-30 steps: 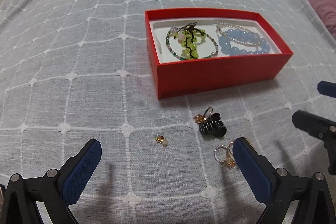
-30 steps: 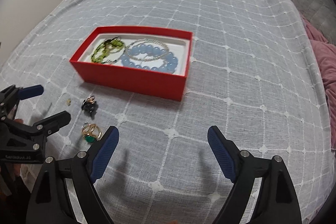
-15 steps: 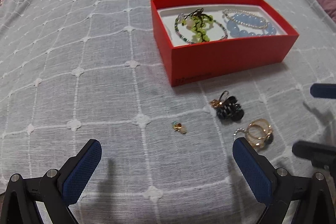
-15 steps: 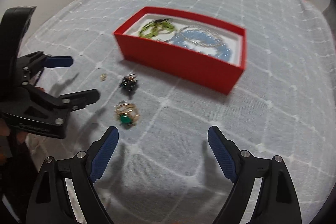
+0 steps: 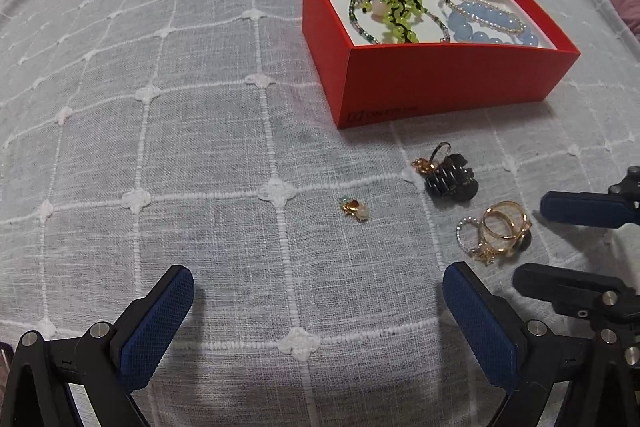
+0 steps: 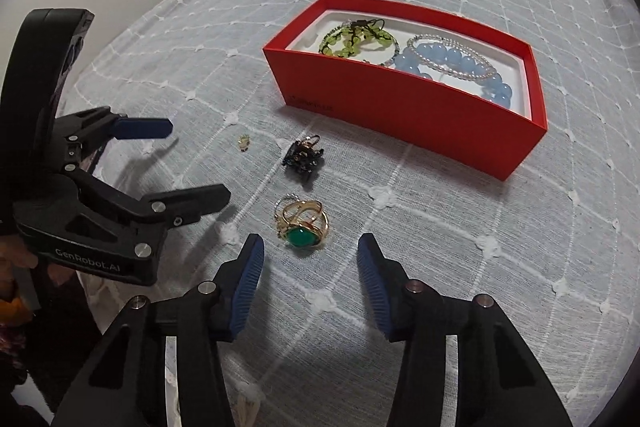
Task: Organize jewelry
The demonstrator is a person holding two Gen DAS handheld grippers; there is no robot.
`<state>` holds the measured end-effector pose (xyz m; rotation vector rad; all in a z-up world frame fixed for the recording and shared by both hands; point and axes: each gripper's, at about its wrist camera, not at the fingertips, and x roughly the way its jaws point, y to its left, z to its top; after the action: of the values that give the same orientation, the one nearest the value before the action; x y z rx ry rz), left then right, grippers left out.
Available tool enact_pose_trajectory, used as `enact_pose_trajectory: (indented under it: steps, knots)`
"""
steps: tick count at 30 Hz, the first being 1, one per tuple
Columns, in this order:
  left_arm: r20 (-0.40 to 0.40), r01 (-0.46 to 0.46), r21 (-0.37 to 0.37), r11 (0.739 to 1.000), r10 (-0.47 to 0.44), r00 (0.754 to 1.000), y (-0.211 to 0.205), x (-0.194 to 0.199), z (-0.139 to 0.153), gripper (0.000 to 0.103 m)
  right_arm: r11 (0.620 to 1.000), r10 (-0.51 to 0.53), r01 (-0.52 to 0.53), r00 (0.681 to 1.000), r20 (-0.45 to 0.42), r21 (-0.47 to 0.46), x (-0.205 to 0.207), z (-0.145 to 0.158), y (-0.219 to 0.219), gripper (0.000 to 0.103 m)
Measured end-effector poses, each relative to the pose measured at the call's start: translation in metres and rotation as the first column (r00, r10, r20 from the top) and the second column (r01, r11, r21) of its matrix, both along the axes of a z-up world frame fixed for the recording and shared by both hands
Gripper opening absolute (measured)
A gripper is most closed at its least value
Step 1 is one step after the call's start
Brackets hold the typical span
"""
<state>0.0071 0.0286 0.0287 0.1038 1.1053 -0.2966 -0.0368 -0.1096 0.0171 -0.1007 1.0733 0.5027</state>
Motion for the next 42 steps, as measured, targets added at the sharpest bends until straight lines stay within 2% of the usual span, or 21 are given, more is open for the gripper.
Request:
enact_pose_trajectory:
  steps: [3,4,7,8,13,19,22,27,29,33,40,42]
  knots:
    - [-0.006,0.003,-0.023,1.0,-0.003,1.0,-0.001,0.001,0.001,0.1,1.0,-0.002,0.002,1.0,0.001,0.005,0.002,-0.003,0.003,0.047]
    - [-0.003,0.005,-0.023,1.0,-0.005,1.0,-0.001,0.002,0.001,0.1,1.0,0.0,0.0,1.0,-0.003,0.006,0.003,-0.004,0.004,0.039]
    - [0.006,0.017,-0.034,0.999,-0.016,1.0,-0.005,0.001,0.005,0.1,1.0,-0.001,0.001,1.0,-0.007,0.01,0.006,-0.008,0.006,0.032]
    - [0.011,0.02,-0.034,0.999,-0.019,1.0,-0.006,0.001,0.006,0.099,1.0,-0.001,0.001,1.0,-0.007,0.013,0.007,-0.008,0.005,0.025]
    - [0.025,0.037,-0.027,0.999,-0.037,0.999,-0.014,0.001,0.007,0.095,1.0,-0.005,0.005,1.0,-0.001,0.007,0.007,-0.005,0.003,0.024]
    - [0.023,0.055,-0.034,0.998,-0.055,0.998,-0.025,0.0,0.004,0.087,0.998,-0.07,0.07,0.997,0.025,-0.008,0.008,0.006,-0.014,0.024]
    - [0.018,0.06,-0.045,0.997,-0.059,0.998,-0.033,-0.001,0.003,0.078,0.995,-0.101,0.102,0.994,0.037,-0.01,0.01,0.012,-0.025,0.024]
    - [0.019,0.059,-0.074,0.995,-0.058,0.998,-0.047,0.002,0.003,0.047,0.991,-0.131,0.132,0.99,0.049,-0.011,0.012,0.018,-0.038,0.024]
    - [0.023,0.062,-0.094,0.994,-0.06,0.998,-0.053,0.003,0.004,0.042,0.991,-0.13,0.131,0.99,0.049,-0.015,0.012,0.018,-0.04,0.024]
    - [0.017,0.064,-0.129,0.99,-0.062,0.998,-0.062,0.006,0.004,0.04,0.992,-0.127,0.128,0.991,0.05,-0.018,0.01,0.021,-0.045,0.024]
    - [0.025,0.039,-0.107,0.993,-0.037,0.999,-0.077,0.014,-0.002,0.039,0.99,-0.142,0.142,0.988,0.055,-0.011,0.01,0.023,-0.05,0.024]
    - [0.028,0.033,-0.097,0.995,-0.03,0.999,-0.082,0.017,-0.003,0.035,0.989,-0.147,0.148,0.988,0.053,-0.01,0.01,0.024,-0.052,0.024]
